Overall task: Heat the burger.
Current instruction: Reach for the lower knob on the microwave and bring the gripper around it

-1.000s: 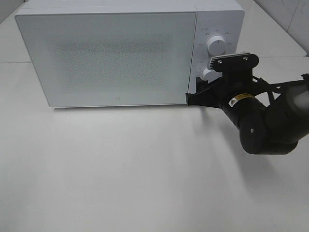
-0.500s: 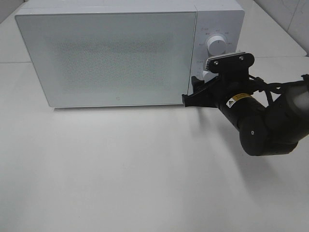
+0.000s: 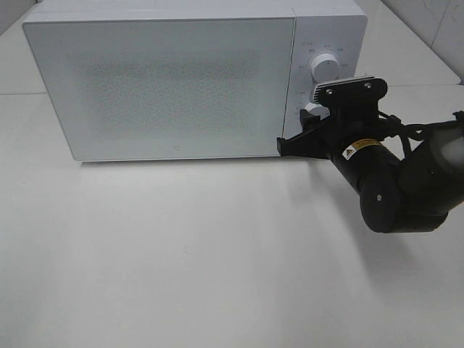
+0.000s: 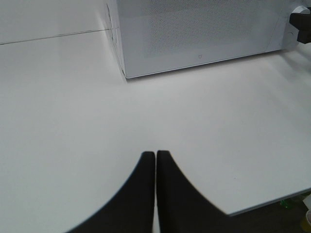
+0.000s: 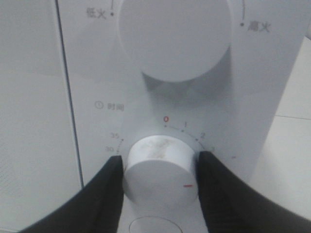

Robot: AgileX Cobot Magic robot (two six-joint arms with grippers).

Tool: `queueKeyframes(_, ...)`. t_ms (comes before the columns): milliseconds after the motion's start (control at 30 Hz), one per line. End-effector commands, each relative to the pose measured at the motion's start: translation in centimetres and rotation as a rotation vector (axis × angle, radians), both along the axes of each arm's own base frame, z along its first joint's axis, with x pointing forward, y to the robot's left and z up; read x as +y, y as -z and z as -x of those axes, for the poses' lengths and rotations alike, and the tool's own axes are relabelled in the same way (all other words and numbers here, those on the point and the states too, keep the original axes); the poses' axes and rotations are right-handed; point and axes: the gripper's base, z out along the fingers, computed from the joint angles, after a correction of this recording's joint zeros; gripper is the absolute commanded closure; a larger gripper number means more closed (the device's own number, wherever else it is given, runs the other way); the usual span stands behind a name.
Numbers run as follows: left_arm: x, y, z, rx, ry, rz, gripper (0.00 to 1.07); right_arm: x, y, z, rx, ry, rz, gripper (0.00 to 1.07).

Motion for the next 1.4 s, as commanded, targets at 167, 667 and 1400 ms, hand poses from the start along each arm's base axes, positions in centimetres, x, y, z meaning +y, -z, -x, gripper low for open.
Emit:
queueKeyframes(167,0.02,-0.03,0.23,-0.022,0.000,0.012,1.06,0.20,-1.20,-0.56,-0.094,-0.006,-0.024,0.96)
queueKeyframes(667,0.02,-0.03,0.23,-0.022,0.000,0.012,1.06,0.07,-1.06,-0.55,-0.025,0.062,-0.311,1.07)
queueKeyframes(1400,0.02,-0.03,0.23,-0.022,0.000,0.012,1.06,0.08,-1.45,-0.58,0.117,0.215,-1.313,1.07)
